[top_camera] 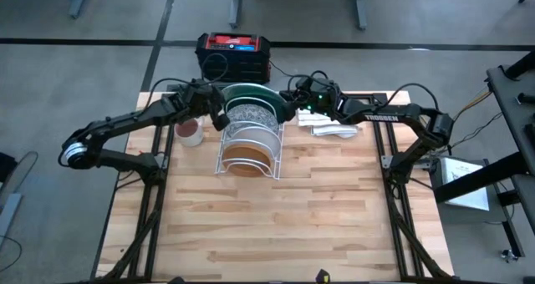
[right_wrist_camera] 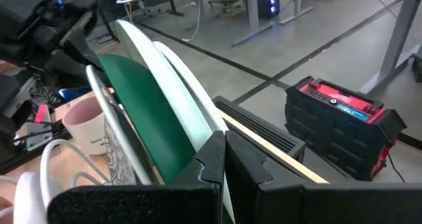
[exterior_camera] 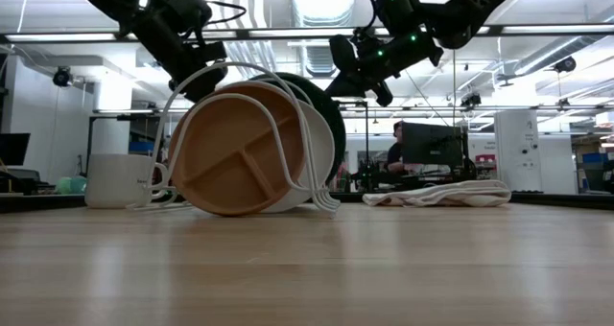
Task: Sort dishes
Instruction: Put the light blue plate in the dish rack, then adjust the plates in the dish rack
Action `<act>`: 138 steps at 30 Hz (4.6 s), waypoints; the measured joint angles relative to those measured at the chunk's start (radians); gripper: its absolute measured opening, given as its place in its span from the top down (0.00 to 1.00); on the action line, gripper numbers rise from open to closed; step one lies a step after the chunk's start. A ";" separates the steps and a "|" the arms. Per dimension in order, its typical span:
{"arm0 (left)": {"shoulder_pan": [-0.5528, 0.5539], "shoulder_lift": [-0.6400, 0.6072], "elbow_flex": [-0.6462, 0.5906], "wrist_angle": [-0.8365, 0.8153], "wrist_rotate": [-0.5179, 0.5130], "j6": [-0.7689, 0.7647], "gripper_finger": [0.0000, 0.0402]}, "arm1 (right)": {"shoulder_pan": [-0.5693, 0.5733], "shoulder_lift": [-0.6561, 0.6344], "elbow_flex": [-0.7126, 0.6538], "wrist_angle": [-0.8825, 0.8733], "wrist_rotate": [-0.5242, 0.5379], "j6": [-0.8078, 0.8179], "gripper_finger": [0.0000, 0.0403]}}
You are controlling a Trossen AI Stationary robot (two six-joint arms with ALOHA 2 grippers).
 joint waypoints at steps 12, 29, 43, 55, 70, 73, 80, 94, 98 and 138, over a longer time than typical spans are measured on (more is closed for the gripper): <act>-0.003 -0.027 0.000 -0.083 -0.210 -0.016 1.00 | 0.003 0.000 0.000 -0.001 -0.001 -0.014 1.00; 0.037 0.060 -0.005 0.061 -0.120 0.190 1.00 | 0.009 -0.005 0.001 -0.225 0.112 -0.015 1.00; 0.039 0.040 -0.005 -0.010 -0.181 0.177 1.00 | 0.009 -0.032 0.000 -0.393 0.244 -0.013 1.00; 0.037 0.020 -0.013 -0.161 -0.134 0.109 1.00 | 0.059 -0.045 -0.009 -0.522 0.116 0.049 1.00; 0.037 0.020 -0.013 -0.160 -0.134 0.105 1.00 | 0.052 -0.095 0.000 -0.404 0.030 0.056 1.00; 0.037 0.020 -0.013 -0.160 -0.134 0.105 1.00 | 0.036 -0.088 0.002 -0.403 0.031 0.057 1.00; 0.037 0.020 -0.014 -0.159 -0.134 0.105 1.00 | 0.023 -0.061 0.002 -0.369 0.024 0.056 1.00; 0.037 0.020 -0.014 -0.159 -0.134 0.086 1.00 | 0.024 -0.032 0.002 -0.272 -0.015 0.055 1.00; 0.037 0.020 -0.014 -0.168 -0.134 0.086 1.00 | 0.024 -0.060 0.002 -0.311 0.000 0.045 1.00; 0.011 0.023 -0.059 0.061 -0.039 0.172 1.00 | 0.043 -0.163 -0.017 -0.453 0.164 0.020 0.99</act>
